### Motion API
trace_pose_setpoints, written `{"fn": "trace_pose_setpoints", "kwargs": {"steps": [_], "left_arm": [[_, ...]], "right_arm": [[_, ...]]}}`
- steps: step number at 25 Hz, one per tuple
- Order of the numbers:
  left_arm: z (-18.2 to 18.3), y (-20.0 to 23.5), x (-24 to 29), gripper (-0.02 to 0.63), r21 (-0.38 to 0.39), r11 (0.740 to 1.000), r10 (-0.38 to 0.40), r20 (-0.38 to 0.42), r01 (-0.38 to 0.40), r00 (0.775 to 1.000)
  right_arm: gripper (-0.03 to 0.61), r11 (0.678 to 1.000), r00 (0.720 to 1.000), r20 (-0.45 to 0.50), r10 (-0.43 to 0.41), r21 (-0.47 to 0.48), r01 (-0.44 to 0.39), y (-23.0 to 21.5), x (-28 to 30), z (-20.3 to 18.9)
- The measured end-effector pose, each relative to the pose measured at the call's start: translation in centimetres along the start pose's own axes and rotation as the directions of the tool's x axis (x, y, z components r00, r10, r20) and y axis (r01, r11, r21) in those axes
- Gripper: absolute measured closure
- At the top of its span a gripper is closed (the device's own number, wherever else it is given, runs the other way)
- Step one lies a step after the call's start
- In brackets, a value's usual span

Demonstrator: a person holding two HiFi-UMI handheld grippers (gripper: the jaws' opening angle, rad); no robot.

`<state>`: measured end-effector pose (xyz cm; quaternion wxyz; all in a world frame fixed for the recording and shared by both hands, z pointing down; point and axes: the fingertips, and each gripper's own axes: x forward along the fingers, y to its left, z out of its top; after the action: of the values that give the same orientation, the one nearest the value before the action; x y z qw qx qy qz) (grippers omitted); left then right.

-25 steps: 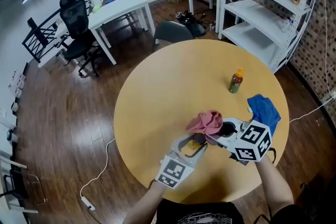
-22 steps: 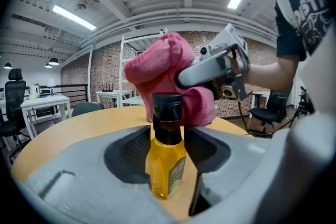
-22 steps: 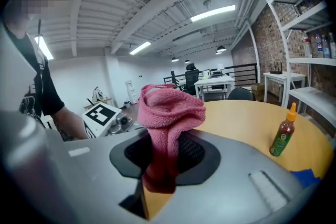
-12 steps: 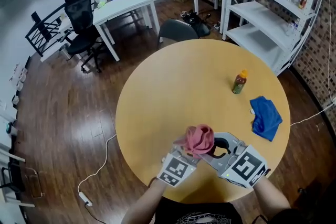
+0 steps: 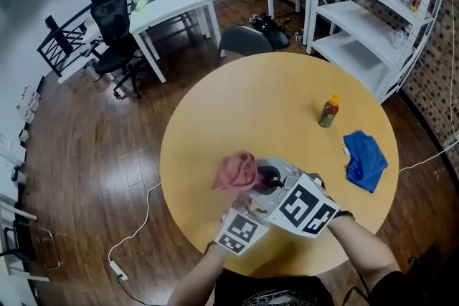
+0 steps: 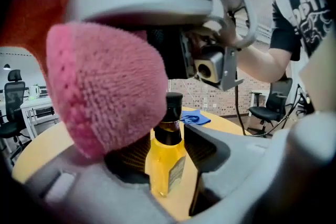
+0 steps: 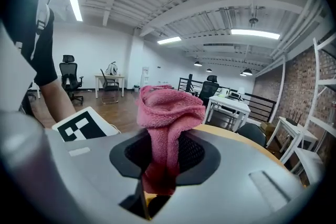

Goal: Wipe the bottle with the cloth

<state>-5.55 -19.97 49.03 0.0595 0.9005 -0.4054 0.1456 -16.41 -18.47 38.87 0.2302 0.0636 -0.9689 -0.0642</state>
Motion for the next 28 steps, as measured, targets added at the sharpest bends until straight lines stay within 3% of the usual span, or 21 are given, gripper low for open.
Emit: {"fn": "trace_pose_setpoints", "kwargs": {"steps": [4, 9, 15, 23, 28], "left_arm": [[0.1, -0.1, 0.2, 0.410, -0.002, 1.000, 0.000, -0.004, 0.000, 1.000], [0.1, -0.1, 0.3, 0.410, -0.008, 1.000, 0.004, -0.007, -0.004, 1.000], [-0.1, 0.1, 0.2, 0.410, -0.003, 1.000, 0.009, -0.015, -0.009, 1.000], [1.3, 0.5, -0.7, 0.410, 0.013, 1.000, 0.026, 0.022, -0.026, 0.999], [1.4, 1.1, -0.9, 0.457, 0.018, 0.999, 0.034, 0.015, -0.034, 0.999]], "right_arm": [[0.480, 1.000, 0.999, -0.044, 0.012, 0.024, -0.011, -2.1, 0.8, -1.4], [0.480, 0.993, 0.995, -0.099, 0.011, 0.122, 0.001, -4.9, 0.9, -4.9], [0.480, 0.968, 0.994, -0.064, -0.088, 0.230, 0.101, -6.9, -2.4, -7.3], [0.480, 0.882, 0.971, -0.005, -0.237, 0.419, 0.218, -7.2, -7.5, -10.5], [0.480, 0.761, 0.948, -0.013, -0.317, 0.594, 0.263, -5.5, -9.2, -15.5]]}}
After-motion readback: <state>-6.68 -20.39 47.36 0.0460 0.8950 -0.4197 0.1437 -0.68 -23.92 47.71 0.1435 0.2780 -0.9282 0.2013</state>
